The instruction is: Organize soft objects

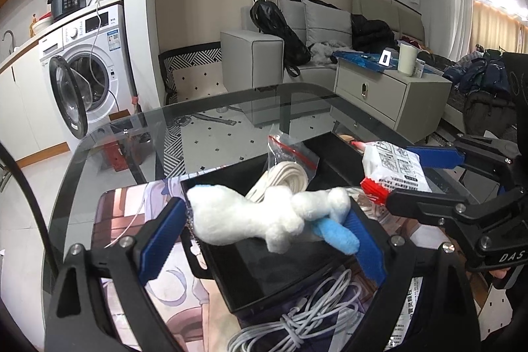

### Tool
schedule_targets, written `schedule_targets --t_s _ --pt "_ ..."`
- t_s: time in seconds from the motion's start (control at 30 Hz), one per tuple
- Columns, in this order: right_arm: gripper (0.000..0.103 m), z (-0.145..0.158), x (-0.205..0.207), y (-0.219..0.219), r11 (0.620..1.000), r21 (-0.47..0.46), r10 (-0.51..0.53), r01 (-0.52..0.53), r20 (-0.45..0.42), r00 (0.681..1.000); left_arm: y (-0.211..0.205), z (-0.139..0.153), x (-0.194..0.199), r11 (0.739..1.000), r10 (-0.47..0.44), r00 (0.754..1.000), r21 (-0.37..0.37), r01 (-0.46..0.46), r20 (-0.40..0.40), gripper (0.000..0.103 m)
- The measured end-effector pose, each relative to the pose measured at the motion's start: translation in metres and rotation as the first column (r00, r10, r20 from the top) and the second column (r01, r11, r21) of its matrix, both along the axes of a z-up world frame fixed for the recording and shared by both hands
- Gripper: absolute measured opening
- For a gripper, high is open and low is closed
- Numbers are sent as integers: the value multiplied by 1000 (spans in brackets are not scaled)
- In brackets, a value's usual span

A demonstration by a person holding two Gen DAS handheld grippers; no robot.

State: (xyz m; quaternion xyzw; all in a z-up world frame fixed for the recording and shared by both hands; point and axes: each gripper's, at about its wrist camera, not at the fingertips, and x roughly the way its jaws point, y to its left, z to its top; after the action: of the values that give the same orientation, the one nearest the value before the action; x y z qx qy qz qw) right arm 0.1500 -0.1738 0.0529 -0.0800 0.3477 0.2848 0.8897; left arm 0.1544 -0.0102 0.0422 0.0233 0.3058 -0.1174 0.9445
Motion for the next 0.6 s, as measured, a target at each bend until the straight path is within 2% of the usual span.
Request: schedule_targets --t_s 0.6 --pt "60 -21 28 13 997 -72 34 -36 -23 999 -4 -17 12 998 -28 999 49 30 -36 93"
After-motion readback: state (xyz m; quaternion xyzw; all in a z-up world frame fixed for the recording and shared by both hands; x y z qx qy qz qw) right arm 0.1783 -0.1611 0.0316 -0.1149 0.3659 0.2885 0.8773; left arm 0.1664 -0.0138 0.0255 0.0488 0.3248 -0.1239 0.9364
